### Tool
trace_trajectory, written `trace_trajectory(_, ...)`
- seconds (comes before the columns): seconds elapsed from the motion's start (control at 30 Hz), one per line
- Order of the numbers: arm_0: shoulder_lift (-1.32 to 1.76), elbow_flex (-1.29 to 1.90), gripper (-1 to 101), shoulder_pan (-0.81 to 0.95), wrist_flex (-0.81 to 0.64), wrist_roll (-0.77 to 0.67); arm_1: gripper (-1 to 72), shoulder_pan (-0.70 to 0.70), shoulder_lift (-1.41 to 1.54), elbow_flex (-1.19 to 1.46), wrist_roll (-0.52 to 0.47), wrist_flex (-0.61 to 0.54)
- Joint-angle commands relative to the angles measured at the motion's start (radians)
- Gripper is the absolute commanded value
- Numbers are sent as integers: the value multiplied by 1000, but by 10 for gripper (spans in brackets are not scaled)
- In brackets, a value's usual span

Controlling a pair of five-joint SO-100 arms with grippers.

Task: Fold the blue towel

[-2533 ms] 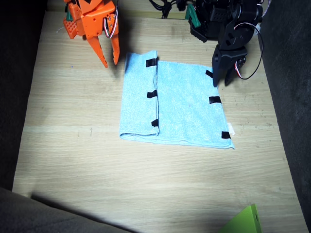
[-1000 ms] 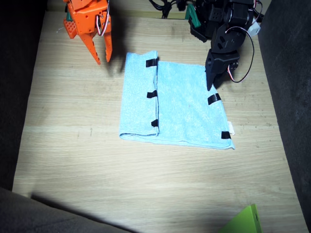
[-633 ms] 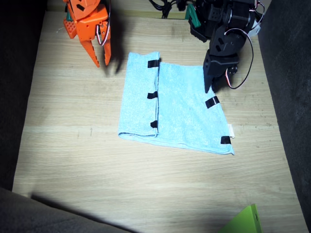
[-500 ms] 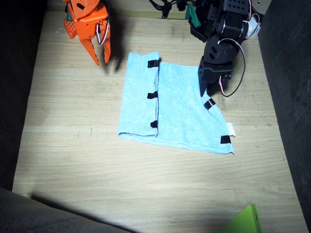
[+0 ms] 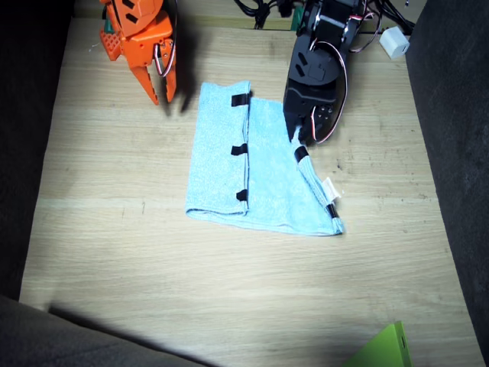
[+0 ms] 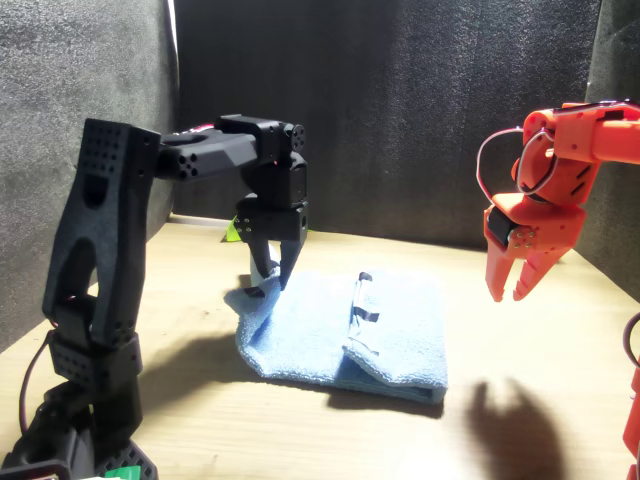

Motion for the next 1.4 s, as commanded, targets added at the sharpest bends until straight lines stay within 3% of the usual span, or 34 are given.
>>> trace_trajectory(0.0,-9,-110,-4,-23,63,20,136,20,38,12,23,6)
trace_trajectory(0.3,-195,-469,-5,-103,247,31,136,11,32,34,20,-9)
trace_trajectory(1.37,-667,-1023,17,-357,255,186,137,-14,25,60,21,-15)
